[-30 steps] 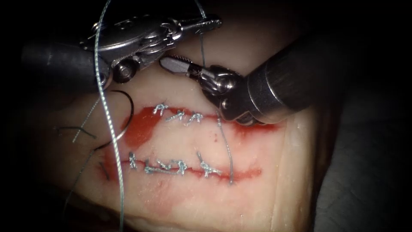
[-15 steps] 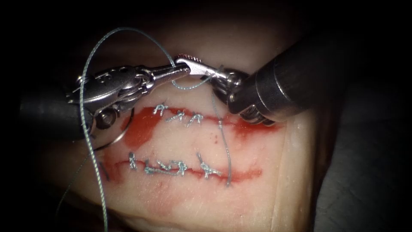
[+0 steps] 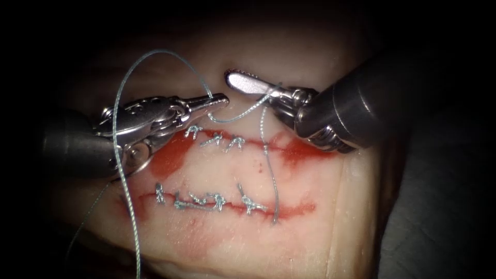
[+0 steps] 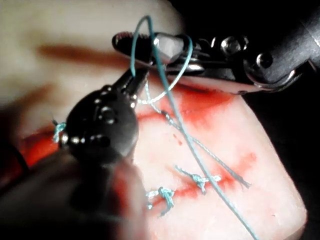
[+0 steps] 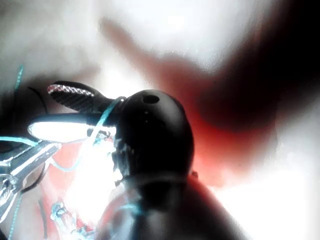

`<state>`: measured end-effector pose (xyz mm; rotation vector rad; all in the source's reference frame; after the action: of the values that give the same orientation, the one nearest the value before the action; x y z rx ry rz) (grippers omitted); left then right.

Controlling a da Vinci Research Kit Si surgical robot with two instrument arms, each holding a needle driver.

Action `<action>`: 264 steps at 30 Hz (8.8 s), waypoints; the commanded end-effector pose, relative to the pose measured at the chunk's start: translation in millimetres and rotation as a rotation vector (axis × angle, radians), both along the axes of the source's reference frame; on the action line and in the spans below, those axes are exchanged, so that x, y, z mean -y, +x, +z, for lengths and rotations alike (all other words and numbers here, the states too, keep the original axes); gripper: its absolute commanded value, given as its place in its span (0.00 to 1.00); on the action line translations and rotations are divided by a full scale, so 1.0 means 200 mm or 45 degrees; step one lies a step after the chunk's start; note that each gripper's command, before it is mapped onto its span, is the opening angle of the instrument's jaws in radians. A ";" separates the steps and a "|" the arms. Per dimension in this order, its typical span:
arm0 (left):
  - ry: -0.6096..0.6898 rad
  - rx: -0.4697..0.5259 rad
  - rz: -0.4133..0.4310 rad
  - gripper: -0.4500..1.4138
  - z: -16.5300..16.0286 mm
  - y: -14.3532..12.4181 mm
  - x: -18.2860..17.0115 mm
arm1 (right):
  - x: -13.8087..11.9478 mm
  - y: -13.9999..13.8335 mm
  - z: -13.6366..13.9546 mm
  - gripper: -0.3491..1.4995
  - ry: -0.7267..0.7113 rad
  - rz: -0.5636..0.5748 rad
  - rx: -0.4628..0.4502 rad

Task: Wound Closure

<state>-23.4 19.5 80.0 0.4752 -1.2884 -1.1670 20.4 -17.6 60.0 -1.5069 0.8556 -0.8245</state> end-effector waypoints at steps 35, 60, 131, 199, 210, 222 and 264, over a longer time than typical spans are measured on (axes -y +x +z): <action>0.155 0.053 -0.005 0.00 0.026 -0.017 -0.006 | 0.008 0.010 -0.005 0.39 -0.418 -0.532 -0.263; -0.032 0.139 0.157 0.00 0.015 -0.024 0.001 | 0.002 0.019 -0.021 0.46 -0.456 -1.746 0.172; -0.118 0.092 0.129 0.00 0.007 -0.023 0.001 | 0.011 0.024 -0.034 0.25 -2.074 -2.790 -0.157; 0.446 0.011 0.792 0.00 -0.024 -0.001 0.058 | 0.007 -0.016 -0.006 0.00 0.223 -0.569 1.086; 0.497 -0.009 0.901 0.00 -0.027 0.010 0.066 | 0.011 -0.025 -0.009 0.00 0.401 -0.140 1.138; 0.541 -0.005 0.970 0.00 -0.035 0.017 0.073 | 0.013 -0.027 -0.003 0.00 0.470 -0.033 1.109; 0.379 0.084 0.721 0.00 -0.031 0.015 0.051 | 0.010 -0.039 -0.010 0.89 0.000 0.010 1.185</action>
<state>-20.1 10.9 73.3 1.0117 -0.9884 -0.8987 12.0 -18.8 57.3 -0.9562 0.1366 -1.3587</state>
